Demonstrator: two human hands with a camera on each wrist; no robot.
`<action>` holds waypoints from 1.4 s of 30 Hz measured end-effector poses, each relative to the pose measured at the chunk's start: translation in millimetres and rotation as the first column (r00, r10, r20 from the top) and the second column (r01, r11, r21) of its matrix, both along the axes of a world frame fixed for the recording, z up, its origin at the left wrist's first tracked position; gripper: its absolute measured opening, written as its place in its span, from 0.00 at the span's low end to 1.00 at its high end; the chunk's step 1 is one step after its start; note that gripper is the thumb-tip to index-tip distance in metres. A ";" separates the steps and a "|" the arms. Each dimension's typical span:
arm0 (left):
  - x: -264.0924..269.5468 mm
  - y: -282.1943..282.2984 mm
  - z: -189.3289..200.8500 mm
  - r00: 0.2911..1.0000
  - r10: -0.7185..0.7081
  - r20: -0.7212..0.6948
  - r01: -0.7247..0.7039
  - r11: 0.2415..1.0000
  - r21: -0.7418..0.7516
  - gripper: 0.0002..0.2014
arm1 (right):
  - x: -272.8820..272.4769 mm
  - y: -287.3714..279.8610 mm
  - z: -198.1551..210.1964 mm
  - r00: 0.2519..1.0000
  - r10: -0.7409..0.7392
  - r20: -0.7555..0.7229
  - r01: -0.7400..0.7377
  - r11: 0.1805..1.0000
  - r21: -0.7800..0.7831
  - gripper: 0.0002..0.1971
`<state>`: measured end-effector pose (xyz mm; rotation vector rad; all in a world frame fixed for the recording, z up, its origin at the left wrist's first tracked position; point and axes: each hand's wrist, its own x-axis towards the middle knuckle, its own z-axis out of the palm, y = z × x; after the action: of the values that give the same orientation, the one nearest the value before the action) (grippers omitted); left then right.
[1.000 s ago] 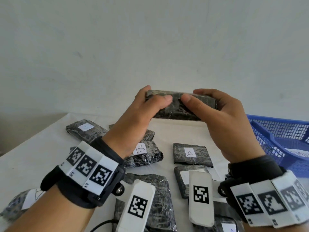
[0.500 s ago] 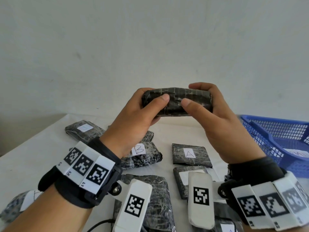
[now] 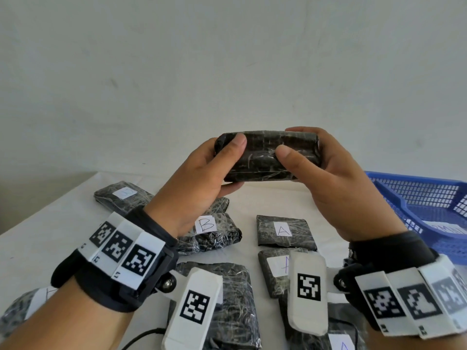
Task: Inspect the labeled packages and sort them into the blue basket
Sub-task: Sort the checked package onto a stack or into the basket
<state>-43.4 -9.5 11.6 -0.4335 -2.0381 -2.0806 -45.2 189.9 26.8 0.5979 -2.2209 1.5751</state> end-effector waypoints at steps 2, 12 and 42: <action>-2.2 0.0 -1.7 0.998 0.058 0.010 -0.058 0.998 -0.030 0.31 | 0.3 -3.0 0.2 0.999 -0.033 -0.039 0.034 0.999 0.017 0.26; -0.6 -6.5 3.3 0.997 0.070 0.012 -0.065 0.966 -0.250 0.40 | 1.3 -23.1 -7.9 0.981 -0.071 -0.182 0.124 0.946 0.300 0.32; 3.7 0.8 3.3 0.995 -0.094 0.021 0.096 0.990 -0.105 0.32 | 0.9 -4.8 -4.0 0.978 0.122 0.170 -0.118 0.992 -0.032 0.32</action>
<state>-39.7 -8.7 15.0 -0.5430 -2.1851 -2.0409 -44.3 185.1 22.7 0.6216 -2.3269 1.7705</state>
